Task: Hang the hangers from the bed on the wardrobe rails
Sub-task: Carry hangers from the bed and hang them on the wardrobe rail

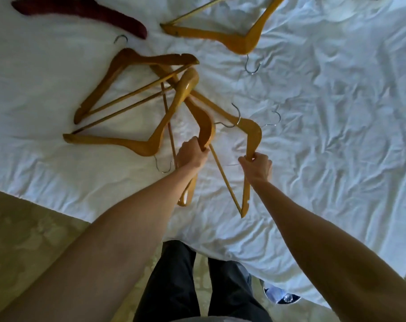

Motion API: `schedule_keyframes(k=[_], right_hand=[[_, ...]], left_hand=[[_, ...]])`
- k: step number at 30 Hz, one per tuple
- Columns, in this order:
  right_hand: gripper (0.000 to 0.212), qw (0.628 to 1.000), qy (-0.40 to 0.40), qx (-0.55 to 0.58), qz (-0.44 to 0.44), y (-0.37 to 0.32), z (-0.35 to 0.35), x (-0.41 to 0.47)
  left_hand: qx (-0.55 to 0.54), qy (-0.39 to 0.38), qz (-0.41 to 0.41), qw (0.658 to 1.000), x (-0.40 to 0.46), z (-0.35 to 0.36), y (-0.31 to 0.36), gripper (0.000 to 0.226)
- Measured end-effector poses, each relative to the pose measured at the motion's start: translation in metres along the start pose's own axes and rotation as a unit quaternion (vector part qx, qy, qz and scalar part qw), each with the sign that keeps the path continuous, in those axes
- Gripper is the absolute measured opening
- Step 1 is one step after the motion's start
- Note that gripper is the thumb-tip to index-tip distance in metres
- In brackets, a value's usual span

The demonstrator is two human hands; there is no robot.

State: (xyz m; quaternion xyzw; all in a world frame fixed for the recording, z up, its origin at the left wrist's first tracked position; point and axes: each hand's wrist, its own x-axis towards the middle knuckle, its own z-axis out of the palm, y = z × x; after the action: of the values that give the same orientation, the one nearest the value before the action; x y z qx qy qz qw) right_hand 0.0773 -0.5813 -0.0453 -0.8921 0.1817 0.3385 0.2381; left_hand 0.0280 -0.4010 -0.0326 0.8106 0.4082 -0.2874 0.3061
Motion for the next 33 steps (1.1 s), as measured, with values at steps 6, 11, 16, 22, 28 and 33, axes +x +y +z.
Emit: schedule_keyframes(k=[6,11,16,22,28,33], right_hand=[[0.021,0.988,0.081,0.129,-0.014,0.046,-0.044,-0.076],[0.028,0.978,0.083,0.181,-0.055,0.066,-0.081,-0.156],[0.023,0.972,0.050,0.202,-0.113,0.086,-0.100,-0.237],[0.037,0.956,-0.056,0.238,-0.163,0.098,-0.118,-0.307],[0.030,0.935,-0.135,0.166,-0.281,0.094,-0.125,-0.356],[0.027,0.900,-0.190,0.138,-0.367,0.074,-0.113,-0.393]], left_hand=[[-0.198,-0.043,0.015,0.979,-0.091,0.014,0.017,0.028],[-0.250,-0.122,0.060,0.959,-0.170,0.002,0.014,0.024],[-0.246,-0.148,0.080,0.955,-0.245,-0.018,0.000,0.028],[-0.323,-0.079,0.088,0.939,-0.323,-0.042,-0.031,0.028],[-0.396,0.026,0.057,0.916,-0.388,-0.052,-0.076,0.032],[-0.476,0.100,0.021,0.874,-0.435,-0.057,-0.124,0.029]])
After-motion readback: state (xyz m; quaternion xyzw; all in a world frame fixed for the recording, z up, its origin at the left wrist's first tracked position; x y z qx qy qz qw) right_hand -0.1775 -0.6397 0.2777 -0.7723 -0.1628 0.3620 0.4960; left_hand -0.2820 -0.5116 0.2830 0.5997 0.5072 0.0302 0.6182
